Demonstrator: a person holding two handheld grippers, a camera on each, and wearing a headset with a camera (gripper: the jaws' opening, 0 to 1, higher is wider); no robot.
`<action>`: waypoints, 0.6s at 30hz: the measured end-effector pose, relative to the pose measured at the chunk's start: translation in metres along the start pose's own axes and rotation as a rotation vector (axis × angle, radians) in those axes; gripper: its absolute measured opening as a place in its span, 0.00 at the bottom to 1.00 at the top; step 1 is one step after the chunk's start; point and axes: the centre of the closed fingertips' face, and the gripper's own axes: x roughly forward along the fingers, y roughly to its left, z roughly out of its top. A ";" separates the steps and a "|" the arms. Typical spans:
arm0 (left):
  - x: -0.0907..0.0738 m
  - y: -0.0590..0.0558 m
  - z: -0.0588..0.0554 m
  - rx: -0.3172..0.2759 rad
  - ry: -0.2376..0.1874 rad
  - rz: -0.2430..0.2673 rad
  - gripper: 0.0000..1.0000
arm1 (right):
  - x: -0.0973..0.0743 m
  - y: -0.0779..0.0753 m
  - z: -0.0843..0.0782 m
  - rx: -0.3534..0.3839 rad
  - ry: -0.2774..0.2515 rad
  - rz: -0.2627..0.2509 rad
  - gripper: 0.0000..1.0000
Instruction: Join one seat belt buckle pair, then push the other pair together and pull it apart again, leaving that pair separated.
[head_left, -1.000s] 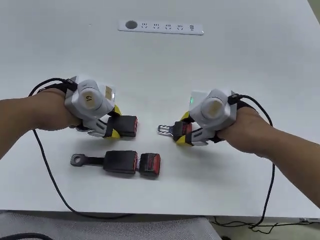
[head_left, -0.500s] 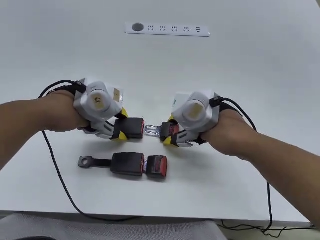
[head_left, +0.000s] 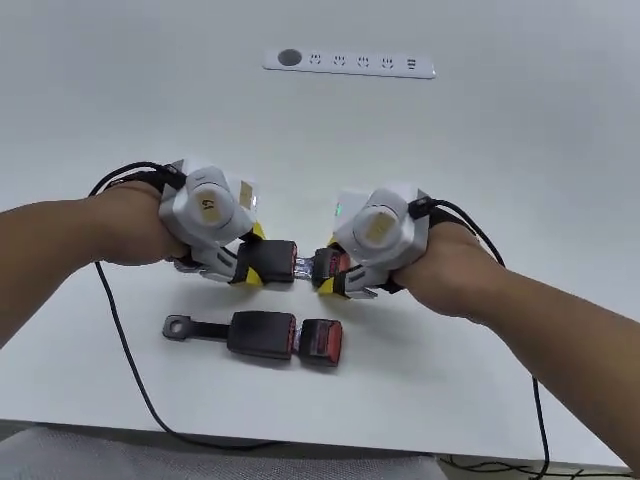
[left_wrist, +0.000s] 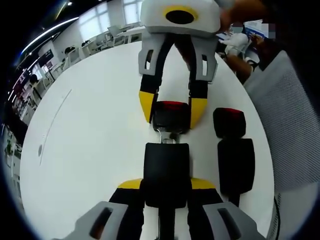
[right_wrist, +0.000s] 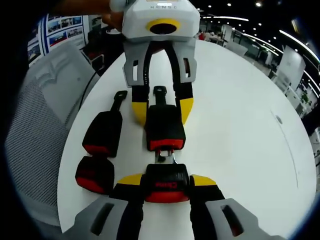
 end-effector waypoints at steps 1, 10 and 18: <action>0.000 0.001 0.000 0.016 -0.001 -0.004 0.33 | 0.000 0.001 0.001 -0.008 0.006 0.001 0.31; -0.001 -0.001 0.001 0.009 -0.021 0.018 0.32 | 0.001 0.002 0.003 0.000 0.003 0.007 0.31; 0.001 0.001 0.000 0.019 -0.009 -0.009 0.32 | 0.009 0.003 0.011 -0.008 -0.006 -0.001 0.30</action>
